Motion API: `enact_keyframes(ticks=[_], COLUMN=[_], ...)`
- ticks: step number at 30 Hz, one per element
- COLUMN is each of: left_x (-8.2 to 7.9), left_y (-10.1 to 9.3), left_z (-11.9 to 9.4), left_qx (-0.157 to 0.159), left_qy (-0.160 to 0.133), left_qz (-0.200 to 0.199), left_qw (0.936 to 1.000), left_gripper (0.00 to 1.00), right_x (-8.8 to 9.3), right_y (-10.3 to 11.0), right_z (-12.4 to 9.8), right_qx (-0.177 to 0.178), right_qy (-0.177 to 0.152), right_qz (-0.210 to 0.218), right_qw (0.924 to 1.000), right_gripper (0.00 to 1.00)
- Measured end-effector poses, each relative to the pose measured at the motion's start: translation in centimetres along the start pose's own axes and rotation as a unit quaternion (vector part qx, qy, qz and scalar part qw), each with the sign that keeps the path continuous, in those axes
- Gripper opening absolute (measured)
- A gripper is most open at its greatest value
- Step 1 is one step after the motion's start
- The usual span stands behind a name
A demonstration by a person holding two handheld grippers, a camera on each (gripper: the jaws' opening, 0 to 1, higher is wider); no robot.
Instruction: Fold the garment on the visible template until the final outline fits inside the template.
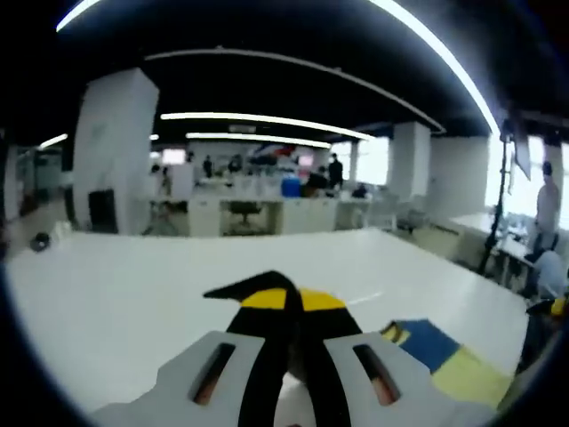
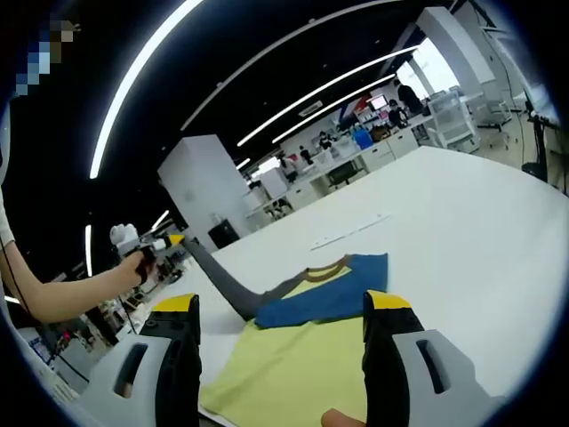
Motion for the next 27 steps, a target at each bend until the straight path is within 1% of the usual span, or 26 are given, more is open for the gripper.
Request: enact_keyframes(ticks=[2,4,5,7,8,11,16,20,23,27], left_x=[-0.5,-0.7,-0.9,-1.0,-1.0,-1.1,-1.1,-0.7,-0.5,0.5], left_y=[-1.0,-1.5,-2.1,-3.3,-3.5,-5.4,-7.8,-9.4,-10.2,-11.6], left_z=[0.6,1.1,1.4,2.0,2.0,2.9,3.9,4.6,4.8,5.5], left_qx=[0.015,0.018,0.023,0.032,0.034,0.052,0.075,0.090,0.097,0.113], left_qy=[-0.010,-0.014,-0.016,-0.016,-0.016,-0.014,-0.013,-0.008,-0.007,0.002], left_qz=[-0.024,-0.034,-0.038,-0.036,-0.035,-0.032,-0.033,-0.035,-0.039,-0.040], left_qw=[0.9996,0.9992,0.9989,0.9987,0.9987,0.9980,0.9965,0.9952,0.9945,0.9928], left_gripper=[0.00,0.00,0.00,0.00,0.00,0.00,0.00,0.00,0.00,0.00], right_x=[0.0,0.0,0.0,-0.1,-0.1,-0.1,-0.1,-0.1,-0.2,-0.3], right_y=[-0.1,-0.2,-0.3,-0.4,-0.5,-0.7,-1.0,-1.2,-1.4,-1.6], right_z=[-0.1,-0.2,-0.3,-0.3,-0.4,-0.4,-0.6,-0.8,-0.9,-1.0], right_qx=[0.002,0.003,0.004,0.005,0.006,0.010,0.012,0.015,0.017,0.019], right_qy=[-0.001,-0.003,-0.004,-0.005,-0.005,-0.007,-0.010,-0.011,-0.011,-0.012], right_qz=[0.001,0.003,0.003,0.003,0.004,0.005,0.008,0.009,0.010,0.009], right_qw=[1.0000,1.0000,1.0000,1.0000,1.0000,0.9999,0.9998,0.9998,0.9997,0.9997], right_gripper=[0.74,0.74,0.74,0.74,0.74,0.74,0.74,0.74,0.74,0.74])
Point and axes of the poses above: the point that each gripper's makers call its tool centre point, and the gripper's own axes: z roughly forward along the fingers, y roughly to its left, x roughly out of its underside, the point moved 3 cm from there along -z, roughly backward along the fingers, and after that the axes turned 2 degrees about x, right-handed, at the moved point
